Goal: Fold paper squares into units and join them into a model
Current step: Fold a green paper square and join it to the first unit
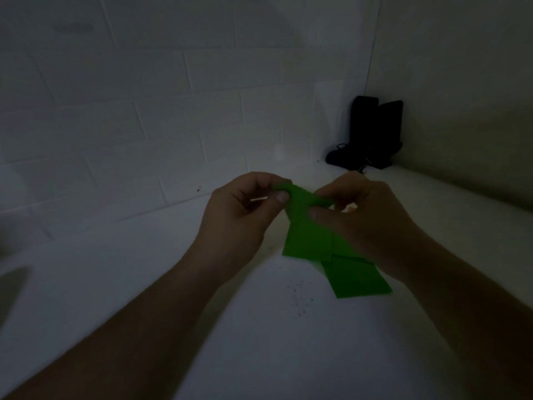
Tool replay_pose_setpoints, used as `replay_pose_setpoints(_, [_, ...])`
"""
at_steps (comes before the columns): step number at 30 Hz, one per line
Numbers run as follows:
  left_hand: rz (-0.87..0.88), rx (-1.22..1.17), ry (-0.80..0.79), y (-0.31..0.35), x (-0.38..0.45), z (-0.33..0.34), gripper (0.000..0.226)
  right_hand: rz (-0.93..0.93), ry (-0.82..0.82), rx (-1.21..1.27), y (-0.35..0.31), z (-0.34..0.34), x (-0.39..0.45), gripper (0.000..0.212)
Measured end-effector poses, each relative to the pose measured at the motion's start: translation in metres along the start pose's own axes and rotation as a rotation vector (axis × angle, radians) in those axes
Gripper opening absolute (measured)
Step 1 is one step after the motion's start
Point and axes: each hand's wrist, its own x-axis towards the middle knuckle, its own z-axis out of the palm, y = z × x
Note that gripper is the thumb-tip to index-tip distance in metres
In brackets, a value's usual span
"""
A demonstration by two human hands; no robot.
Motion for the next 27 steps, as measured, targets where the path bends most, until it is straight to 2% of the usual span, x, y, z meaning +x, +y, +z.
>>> replay_pose_setpoints(2, [-0.046,-0.049,-0.023,0.001,-0.001,0.001,0.019,0.076,-0.131,-0.002,-0.005,-0.002,-0.002,0.013])
replay_pose_setpoints(4, [-0.078,-0.037,-0.05,0.002,-0.001,0.0,0.028,0.15,-0.278,0.146,-0.01,-0.003,-0.002,0.009])
replay_pose_setpoints(8, [-0.227,-0.065,-0.211,0.014,-0.005,-0.004,0.067,0.229,-0.259,0.449,-0.006,-0.011,0.008,0.037])
replay_pose_setpoints(12, [-0.258,-0.064,-0.386,0.016,-0.006,-0.008,0.1,0.129,-0.427,0.404,-0.002,-0.008,0.001,0.052])
replay_pose_setpoints(15, [-0.252,-0.041,-0.393,0.011,-0.002,-0.014,0.106,0.086,-0.461,0.337,-0.001,-0.004,-0.003,0.044])
replay_pose_setpoints(18, [-0.259,-0.036,-0.426,0.012,-0.001,-0.016,0.098,0.041,-0.464,0.3,-0.002,-0.009,-0.004,0.023])
replay_pose_setpoints(20, [-0.243,0.005,-0.355,0.01,-0.001,-0.015,0.083,0.028,-0.442,0.293,-0.005,-0.011,-0.006,0.017])
replay_pose_setpoints(23, [-0.066,0.214,0.066,-0.001,0.005,-0.015,0.034,0.017,-0.272,0.29,-0.003,-0.009,-0.003,0.015])
replay_pose_setpoints(24, [-0.016,0.231,0.199,-0.003,0.007,-0.016,0.024,0.026,-0.193,0.334,-0.002,-0.008,-0.001,0.017])
replay_pose_setpoints(25, [0.0,0.202,0.29,-0.003,0.009,-0.018,0.022,0.044,-0.109,0.387,-0.001,-0.008,0.001,0.02])
replay_pose_setpoints(27, [-0.034,0.113,0.35,0.0,0.009,-0.021,0.025,0.075,0.029,0.476,0.0,-0.008,0.004,0.026])
